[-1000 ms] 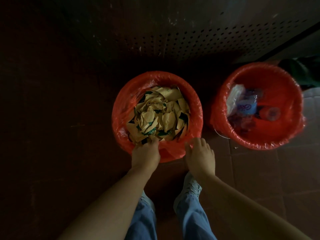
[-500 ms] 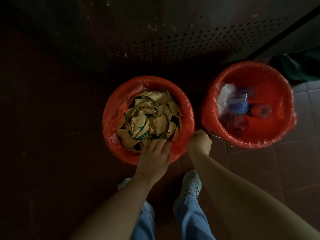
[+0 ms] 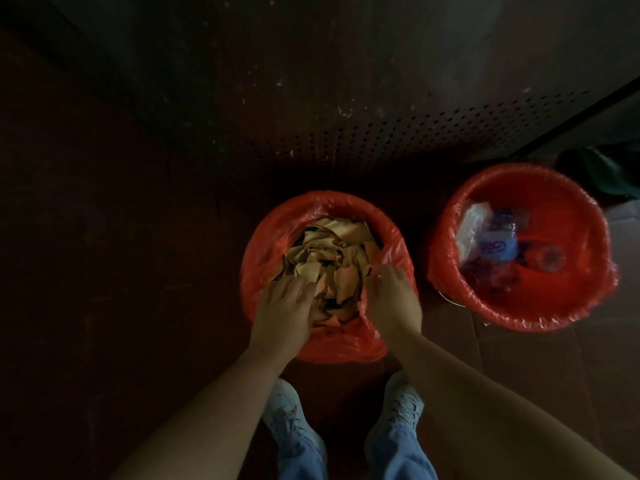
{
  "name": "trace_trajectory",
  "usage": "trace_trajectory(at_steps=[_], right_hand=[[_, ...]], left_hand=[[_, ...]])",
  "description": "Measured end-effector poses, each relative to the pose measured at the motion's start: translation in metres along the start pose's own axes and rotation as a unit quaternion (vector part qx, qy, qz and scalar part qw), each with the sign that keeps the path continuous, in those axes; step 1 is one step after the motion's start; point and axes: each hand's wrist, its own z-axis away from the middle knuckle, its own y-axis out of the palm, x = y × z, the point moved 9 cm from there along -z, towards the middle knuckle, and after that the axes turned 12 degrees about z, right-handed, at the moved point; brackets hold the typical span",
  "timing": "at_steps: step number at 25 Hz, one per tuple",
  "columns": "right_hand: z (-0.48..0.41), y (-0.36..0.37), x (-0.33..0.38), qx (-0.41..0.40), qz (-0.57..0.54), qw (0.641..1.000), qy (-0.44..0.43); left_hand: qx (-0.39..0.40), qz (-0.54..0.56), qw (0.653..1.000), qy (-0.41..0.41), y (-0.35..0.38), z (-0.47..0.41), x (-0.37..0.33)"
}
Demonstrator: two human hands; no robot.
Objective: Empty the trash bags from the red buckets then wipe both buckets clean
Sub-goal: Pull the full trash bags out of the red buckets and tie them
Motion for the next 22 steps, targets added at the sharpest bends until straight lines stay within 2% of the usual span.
trace_trajectory(at_steps=[1, 2, 4, 6, 11, 17, 20, 22], right_hand=[[-0.007, -0.011, -0.01, -0.051, 0.012, 0.998, 0.04], [-0.013, -0.015, -0.022, -0.063, 0.022, 0.994, 0.084], [-0.029, -0.012, -0.048, -0.03, -0.012, 0.985, 0.168], [-0.037, -0.007, -0.064, -0.004, -0.043, 0.977, 0.209], [-0.048, -0.004, -0.072, -0.019, -0.001, 0.976, 0.216], [-0.055, 0.003, -0.059, -0.011, -0.014, 0.976, 0.218], [-0.057, -0.002, -0.055, -0.057, -0.044, 0.971, 0.226], [-0.058, -0.002, -0.061, -0.057, -0.041, 0.968, 0.24]], left_hand=[[-0.004, -0.006, 1.0, -0.012, -0.005, -0.003, 0.01], [-0.012, -0.012, 1.0, -0.025, -0.01, -0.006, 0.02], [-0.027, -0.022, 0.998, -0.056, -0.019, -0.011, 0.038], [-0.027, -0.019, 0.995, -0.097, -0.024, -0.013, 0.054], [-0.035, 0.052, 0.977, -0.203, -0.027, -0.01, 0.093], [-0.092, 0.181, 0.922, -0.33, -0.024, -0.009, 0.132], [-0.097, 0.223, 0.908, -0.343, -0.024, -0.011, 0.143], [-0.094, 0.24, 0.905, -0.339, -0.024, -0.013, 0.143]])
